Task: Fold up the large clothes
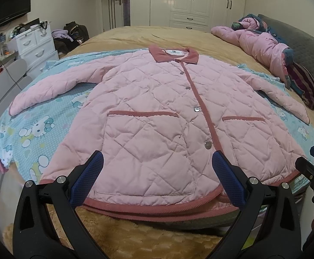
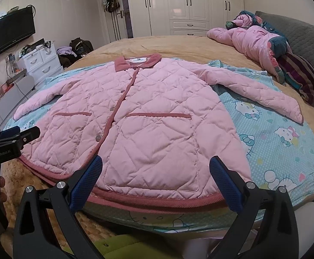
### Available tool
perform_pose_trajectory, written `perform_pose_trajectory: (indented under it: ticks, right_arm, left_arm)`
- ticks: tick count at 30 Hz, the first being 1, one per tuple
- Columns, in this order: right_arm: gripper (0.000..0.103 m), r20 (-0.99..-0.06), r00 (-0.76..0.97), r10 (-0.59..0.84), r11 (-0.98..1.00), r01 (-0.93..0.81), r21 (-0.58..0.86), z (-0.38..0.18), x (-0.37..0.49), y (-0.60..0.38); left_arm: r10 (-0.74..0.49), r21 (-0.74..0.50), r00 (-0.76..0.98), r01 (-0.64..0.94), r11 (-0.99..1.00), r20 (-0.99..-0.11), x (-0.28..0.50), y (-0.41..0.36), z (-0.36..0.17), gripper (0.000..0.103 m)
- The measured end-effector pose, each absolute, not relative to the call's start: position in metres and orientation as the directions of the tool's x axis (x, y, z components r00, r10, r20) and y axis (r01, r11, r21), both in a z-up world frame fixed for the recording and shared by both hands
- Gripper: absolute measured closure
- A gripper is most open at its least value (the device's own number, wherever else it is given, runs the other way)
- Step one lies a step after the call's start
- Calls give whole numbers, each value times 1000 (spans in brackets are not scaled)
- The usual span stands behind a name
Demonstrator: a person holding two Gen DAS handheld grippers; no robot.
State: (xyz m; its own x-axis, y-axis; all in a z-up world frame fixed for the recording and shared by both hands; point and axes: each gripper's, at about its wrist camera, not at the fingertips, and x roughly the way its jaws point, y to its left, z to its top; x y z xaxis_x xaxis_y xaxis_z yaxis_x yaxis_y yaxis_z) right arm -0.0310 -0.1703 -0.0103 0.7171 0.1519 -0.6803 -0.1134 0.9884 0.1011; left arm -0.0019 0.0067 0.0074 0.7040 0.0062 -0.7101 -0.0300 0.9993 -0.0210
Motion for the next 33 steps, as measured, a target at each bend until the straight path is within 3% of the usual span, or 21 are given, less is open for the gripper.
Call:
perform_pose_trajectory:
  ticks: [33]
  right_arm:
    - [4, -687, 711, 152, 988, -108, 107, -14, -29, -174]
  left_arm:
    - [7, -20, 710, -30, 999, -705, -2, 8, 6, 9]
